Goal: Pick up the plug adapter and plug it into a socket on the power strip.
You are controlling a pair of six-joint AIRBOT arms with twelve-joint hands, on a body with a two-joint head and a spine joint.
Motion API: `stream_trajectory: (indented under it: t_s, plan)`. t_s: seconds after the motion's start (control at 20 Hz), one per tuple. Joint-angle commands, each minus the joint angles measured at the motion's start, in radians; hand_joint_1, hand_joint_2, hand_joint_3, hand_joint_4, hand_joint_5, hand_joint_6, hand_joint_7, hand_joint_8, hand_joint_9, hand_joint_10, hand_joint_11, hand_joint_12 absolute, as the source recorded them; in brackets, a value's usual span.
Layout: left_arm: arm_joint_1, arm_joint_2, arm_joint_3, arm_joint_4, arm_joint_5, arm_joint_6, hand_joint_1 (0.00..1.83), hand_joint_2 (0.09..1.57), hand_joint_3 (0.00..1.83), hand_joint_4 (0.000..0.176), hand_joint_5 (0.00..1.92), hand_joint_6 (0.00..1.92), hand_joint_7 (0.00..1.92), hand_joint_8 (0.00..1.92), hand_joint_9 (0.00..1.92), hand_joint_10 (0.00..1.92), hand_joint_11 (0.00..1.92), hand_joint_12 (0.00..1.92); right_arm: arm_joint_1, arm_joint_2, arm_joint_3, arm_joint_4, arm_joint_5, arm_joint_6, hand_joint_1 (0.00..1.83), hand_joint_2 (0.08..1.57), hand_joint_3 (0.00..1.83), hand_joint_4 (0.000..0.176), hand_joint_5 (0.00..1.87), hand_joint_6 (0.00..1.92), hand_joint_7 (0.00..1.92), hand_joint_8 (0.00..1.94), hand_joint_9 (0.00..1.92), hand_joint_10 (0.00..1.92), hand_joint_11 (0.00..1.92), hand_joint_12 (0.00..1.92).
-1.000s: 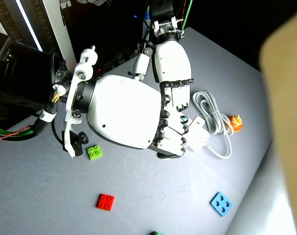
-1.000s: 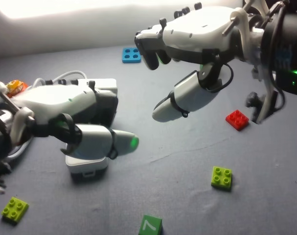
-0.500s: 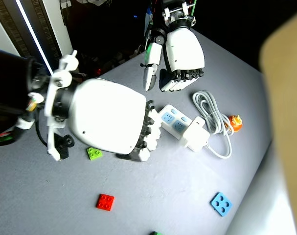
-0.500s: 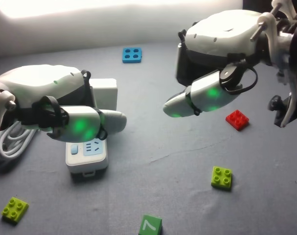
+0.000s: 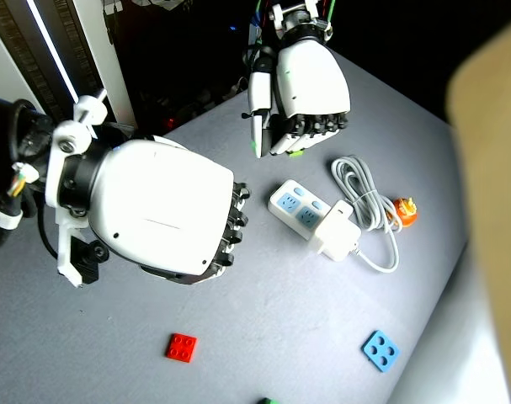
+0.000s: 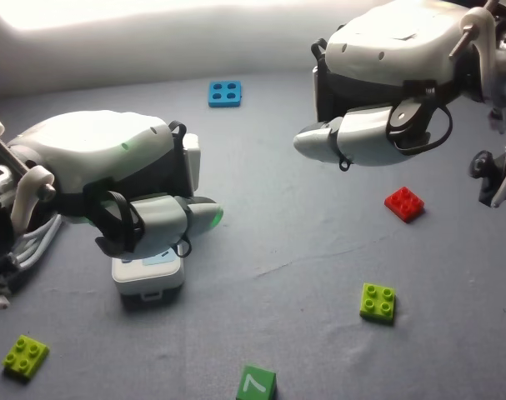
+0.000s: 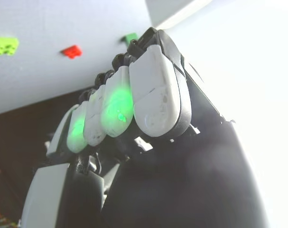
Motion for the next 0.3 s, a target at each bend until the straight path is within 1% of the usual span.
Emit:
stream_trajectory:
  t_s: [0.0, 0.05, 0.15, 0.25]
  plan:
    - [-0.01, 0.002, -0.001, 0.03, -0.054, -0.006, 0.93, 1.45, 0.0, 0.176, 1.45, 1.92, 1.5, 1.92, 1.51, 1.92, 1.59, 1.92, 0.016, 0.007, -0.004, -0.016, 0.028, 0.001, 0.91, 1.41, 0.0, 0.0, 1.39, 1.92, 1.54, 1.94, 1.6, 1.92, 1.71, 1.92]
    - [-0.01, 0.002, -0.001, 0.03, -0.053, -0.007, 0.93, 1.46, 0.0, 0.176, 1.45, 1.92, 1.5, 1.92, 1.51, 1.92, 1.6, 1.92, 0.017, 0.009, -0.006, -0.016, 0.026, 0.001, 0.95, 1.4, 0.0, 0.0, 1.38, 1.92, 1.52, 1.94, 1.58, 1.92, 1.68, 1.92]
    - [-0.009, 0.002, 0.002, 0.03, -0.048, -0.007, 0.99, 1.44, 0.0, 0.176, 1.47, 1.92, 1.5, 1.92, 1.51, 1.92, 1.6, 1.92, 0.022, 0.012, -0.011, -0.016, 0.025, -0.004, 0.98, 1.4, 0.0, 0.0, 1.39, 1.92, 1.51, 1.94, 1.57, 1.92, 1.67, 1.92]
    - [-0.007, 0.002, 0.002, 0.03, -0.044, -0.007, 1.02, 1.46, 0.0, 0.176, 1.5, 1.92, 1.53, 1.92, 1.54, 1.92, 1.6, 1.92, 0.03, 0.013, -0.018, -0.016, 0.024, -0.019, 0.98, 1.4, 0.0, 0.017, 1.41, 1.92, 1.52, 1.94, 1.57, 1.92, 1.66, 1.92]
